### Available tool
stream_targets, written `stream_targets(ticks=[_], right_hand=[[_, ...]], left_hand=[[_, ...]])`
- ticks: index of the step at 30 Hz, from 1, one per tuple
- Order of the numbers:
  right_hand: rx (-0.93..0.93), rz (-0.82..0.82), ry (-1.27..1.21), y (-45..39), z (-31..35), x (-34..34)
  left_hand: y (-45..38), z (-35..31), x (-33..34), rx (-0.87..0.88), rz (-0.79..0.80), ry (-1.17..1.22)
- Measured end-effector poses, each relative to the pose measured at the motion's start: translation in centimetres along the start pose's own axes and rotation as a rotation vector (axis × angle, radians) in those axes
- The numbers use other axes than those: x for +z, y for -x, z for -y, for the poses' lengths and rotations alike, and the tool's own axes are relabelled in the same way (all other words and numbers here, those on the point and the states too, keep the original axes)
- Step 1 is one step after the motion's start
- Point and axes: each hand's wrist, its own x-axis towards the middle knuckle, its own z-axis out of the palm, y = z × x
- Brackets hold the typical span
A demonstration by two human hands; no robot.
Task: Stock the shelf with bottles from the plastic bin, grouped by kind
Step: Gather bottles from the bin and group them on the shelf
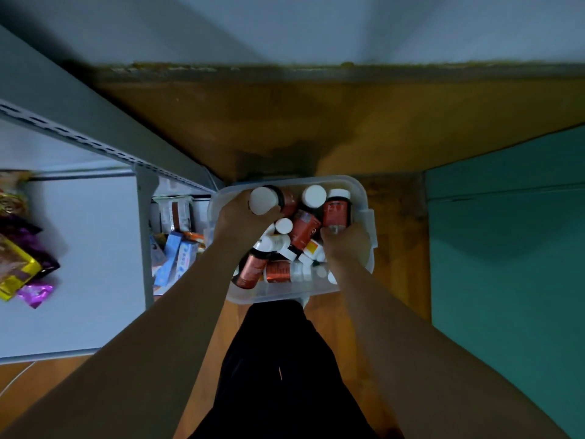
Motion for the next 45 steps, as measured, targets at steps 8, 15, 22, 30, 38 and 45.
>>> stream_targets(ticks=[8, 15, 22, 30, 38, 45], right_hand=[[-0.095, -0.010, 0.011, 3.1, -0.9, -3.4], [-0.220, 0.167, -0.203, 7.3, -1.8, -8.5], [-0.450, 0.465, -0.449, 13.3, 0.5, -16.4], [-0.716, 0.677, -0.605, 22.2, 6.1, -25.3], [-1.037, 0.922, -0.656, 34.6, 10.8, -28.2], [-1.196, 1.052, -0.568, 47.1, 12.6, -23.2]], left_hand=[[3.7, -1.0, -4.1, 0.028, -0.065, 0.054], [9.8, -2.0, -7.3, 0.029, -0.171, 0.198], [19.9, -5.3, -11.5, 0.123, -0.292, 0.521], [30.5, -11.2, -17.8, 0.356, -0.441, 0.976], [40.0, -10.3, -26.3, 0.493, -0.586, 1.271], [48.7, -0.1, -32.9, 0.470, -0.801, 1.304]])
